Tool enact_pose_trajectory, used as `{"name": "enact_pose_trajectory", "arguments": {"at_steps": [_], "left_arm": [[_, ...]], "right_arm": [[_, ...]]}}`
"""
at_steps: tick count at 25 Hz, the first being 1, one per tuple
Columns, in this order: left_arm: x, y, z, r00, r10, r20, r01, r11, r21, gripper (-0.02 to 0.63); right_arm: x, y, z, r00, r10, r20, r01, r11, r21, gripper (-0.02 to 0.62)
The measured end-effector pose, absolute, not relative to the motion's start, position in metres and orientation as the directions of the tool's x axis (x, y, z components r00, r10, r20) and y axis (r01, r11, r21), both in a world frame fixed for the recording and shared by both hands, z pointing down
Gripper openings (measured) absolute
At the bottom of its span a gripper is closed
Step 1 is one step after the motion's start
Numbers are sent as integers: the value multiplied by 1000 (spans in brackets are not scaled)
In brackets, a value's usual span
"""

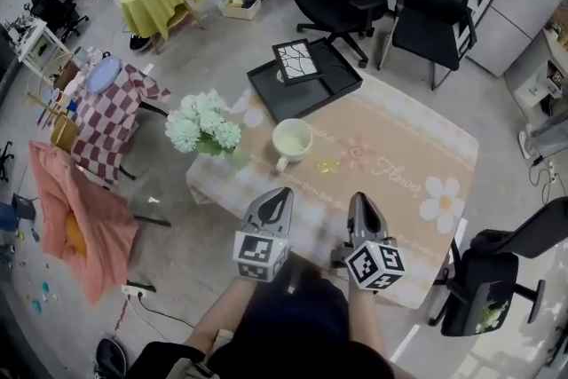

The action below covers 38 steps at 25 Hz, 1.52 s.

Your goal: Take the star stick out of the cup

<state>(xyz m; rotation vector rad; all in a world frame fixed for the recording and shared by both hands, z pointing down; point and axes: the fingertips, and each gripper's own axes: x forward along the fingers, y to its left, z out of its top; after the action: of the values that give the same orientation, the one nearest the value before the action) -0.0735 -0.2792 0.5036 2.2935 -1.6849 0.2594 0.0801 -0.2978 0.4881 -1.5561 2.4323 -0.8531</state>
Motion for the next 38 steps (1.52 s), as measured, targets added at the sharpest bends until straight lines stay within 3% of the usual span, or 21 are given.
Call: {"name": "enact_pose_trajectory", "arguments": {"at_steps": [7, 29, 34, 38], "left_arm": [[-78, -294, 501, 399, -866, 303, -917, -370, 149, 11], [-87, -323, 509, 597, -747, 294, -801, -573, 172, 11], [-84, -327, 506, 642, -713, 283, -764, -624, 162, 11], [-86, -327, 503, 658, -701, 273, -749, -644, 153, 11]], "right_arm": [[69, -298, 489, -382, -903, 199, -816, 228, -532, 2], [28, -302, 476, -290, -944, 155, -845, 176, -505, 6], [12, -303, 471, -319, -939, 130, -832, 212, -513, 129], [4, -304, 469, -318, -940, 121, -827, 214, -519, 158]]}}
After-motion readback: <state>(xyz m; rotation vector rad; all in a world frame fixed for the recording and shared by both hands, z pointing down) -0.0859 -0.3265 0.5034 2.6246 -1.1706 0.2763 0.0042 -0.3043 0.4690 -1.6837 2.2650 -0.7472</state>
